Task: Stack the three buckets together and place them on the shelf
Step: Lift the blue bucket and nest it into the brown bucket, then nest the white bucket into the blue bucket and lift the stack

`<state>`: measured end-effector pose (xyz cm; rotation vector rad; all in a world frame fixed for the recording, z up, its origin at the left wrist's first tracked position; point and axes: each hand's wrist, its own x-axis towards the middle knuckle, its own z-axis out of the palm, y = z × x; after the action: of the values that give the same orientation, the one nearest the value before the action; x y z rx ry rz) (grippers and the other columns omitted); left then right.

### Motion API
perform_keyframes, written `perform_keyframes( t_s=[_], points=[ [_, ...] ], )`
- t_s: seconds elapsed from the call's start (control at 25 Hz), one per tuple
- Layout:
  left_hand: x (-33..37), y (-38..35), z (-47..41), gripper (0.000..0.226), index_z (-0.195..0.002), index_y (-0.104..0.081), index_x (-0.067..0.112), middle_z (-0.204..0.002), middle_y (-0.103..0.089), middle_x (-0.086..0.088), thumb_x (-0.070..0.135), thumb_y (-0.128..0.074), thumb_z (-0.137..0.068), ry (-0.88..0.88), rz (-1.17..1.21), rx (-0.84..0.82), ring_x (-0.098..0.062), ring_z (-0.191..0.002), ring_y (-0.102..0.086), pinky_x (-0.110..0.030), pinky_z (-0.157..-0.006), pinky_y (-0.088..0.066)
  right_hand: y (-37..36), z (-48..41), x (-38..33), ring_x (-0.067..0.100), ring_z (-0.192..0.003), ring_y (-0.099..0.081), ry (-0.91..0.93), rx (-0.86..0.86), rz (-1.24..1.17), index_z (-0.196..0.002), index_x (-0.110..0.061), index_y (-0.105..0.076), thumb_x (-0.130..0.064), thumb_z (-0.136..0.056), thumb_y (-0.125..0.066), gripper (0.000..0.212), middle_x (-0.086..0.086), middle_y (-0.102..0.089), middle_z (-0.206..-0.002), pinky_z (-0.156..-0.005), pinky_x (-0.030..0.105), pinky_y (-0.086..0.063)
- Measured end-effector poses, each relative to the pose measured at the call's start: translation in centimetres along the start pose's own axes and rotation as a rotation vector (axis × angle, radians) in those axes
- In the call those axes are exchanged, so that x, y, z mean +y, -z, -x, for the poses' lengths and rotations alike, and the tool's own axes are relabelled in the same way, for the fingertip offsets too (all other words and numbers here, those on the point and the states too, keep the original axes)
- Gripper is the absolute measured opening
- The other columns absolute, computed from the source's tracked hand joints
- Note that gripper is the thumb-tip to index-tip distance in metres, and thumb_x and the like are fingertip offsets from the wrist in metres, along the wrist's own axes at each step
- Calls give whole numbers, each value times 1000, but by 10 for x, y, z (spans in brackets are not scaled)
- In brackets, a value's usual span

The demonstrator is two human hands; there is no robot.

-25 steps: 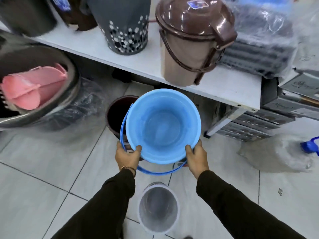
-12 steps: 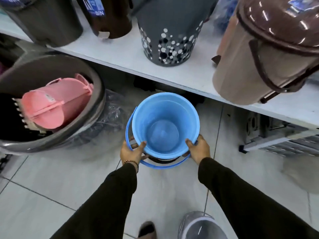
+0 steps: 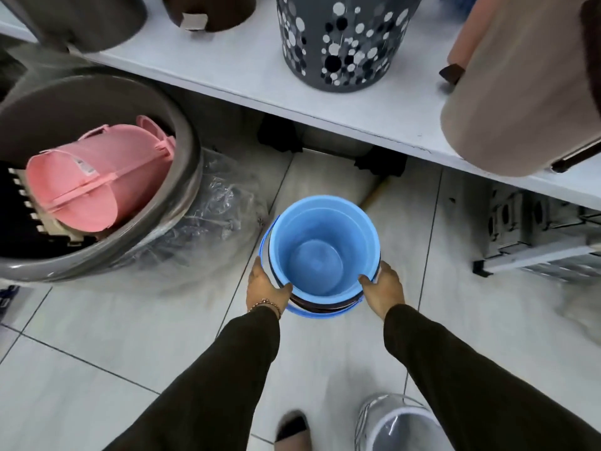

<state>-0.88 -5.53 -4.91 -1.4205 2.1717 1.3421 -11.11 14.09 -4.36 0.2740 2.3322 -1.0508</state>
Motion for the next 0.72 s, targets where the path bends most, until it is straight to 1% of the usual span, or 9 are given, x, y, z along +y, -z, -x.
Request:
perform_keyframes(
  t_s=[0.08, 0.16, 0.24, 0.28, 0.4, 0.48, 0.56, 0.64, 0.72],
  points=[
    [0, 2, 15, 90, -155, -23, 12, -162, -23, -17, 27, -74, -82, -144, -187, 46, -31, -151, -22, -44, -123, -23, 10, 12, 7, 29, -130, -52, 67, -43, 59, -140, -12, -50, -16, -94, -60, 47, 12, -51, -143, -110, 36, -42],
    [3, 2, 34, 85, -154, -25, 15, -164, -18, -16, 30, -71, -84, -247, -274, 54, -30, -152, -16, -44, -124, -18, 23, 26, 18, 27, -142, -41, 77, -66, 133, -149, -12, -38, -22, -96, -58, 58, 11, -38, -155, -117, 35, -32],
    [5, -6, 59, 80, -153, -28, 15, -163, -21, -14, 28, -69, -86, -327, -271, 41, -30, -152, -18, -43, -124, -19, 36, 43, 33, 26, -147, -32, 66, -91, 181, -154, -11, -28, -26, -97, -56, 65, 10, -29, -161, -121, 35, -27],
    [3, -12, 74, 77, -153, -31, 16, -163, -23, -12, 27, -69, -87, -356, -248, 30, -29, -152, -19, -42, -124, -20, 43, 52, 44, 26, -147, -32, 59, -110, 197, -155, -12, -27, -27, -98, -55, 65, 10, -27, -162, -121, 34, -27],
    [-22, -41, 127, 66, -147, -41, 17, -155, -40, -10, 23, -69, -87, -396, -179, -37, -27, -145, -34, -36, -120, -30, 66, 87, 95, 27, -144, -37, 9, -152, 219, -153, -11, -31, -27, -97, -56, 63, 10, -29, -160, -119, 33, -30],
    [-55, -69, 161, 58, -142, -47, 17, -146, -50, -8, 24, -68, -88, -350, -165, -104, -25, -136, -45, -31, -114, -33, 79, 110, 144, 28, -144, -38, -41, -176, 243, -152, -9, -32, -25, -97, -56, 62, 12, -29, -159, -118, 33, -30],
    [-98, -106, 189, 55, -142, -47, 17, -145, -52, -8, 27, -65, -91, -262, -176, -174, -24, -135, -47, -27, -112, -33, 90, 129, 205, 30, -145, -35, -113, -190, 316, -153, -6, -30, -24, -98, -56, 64, 15, -28, -160, -119, 33, -28],
    [-147, -148, 213, 63, -149, -38, 15, -152, -46, -9, 35, -61, -93, -148, -252, -273, -26, -140, -41, -30, -114, -30, 95, 142, 267, 32, -146, -35, -232, -192, 392, -154, -3, -27, -28, -98, -54, 67, 17, -31, -159, -119, 36, -29],
    [-198, -196, 235, 76, -155, -23, 11, -157, -38, -13, 43, -57, -95, -30, -355, -374, -28, -144, -36, -34, -117, -29, 93, 151, 329, 37, -138, -43, -388, -193, 382, -151, 0, -28, -31, -97, -54, 67, 21, -39, -154, -113, 39, -38]
  ],
)
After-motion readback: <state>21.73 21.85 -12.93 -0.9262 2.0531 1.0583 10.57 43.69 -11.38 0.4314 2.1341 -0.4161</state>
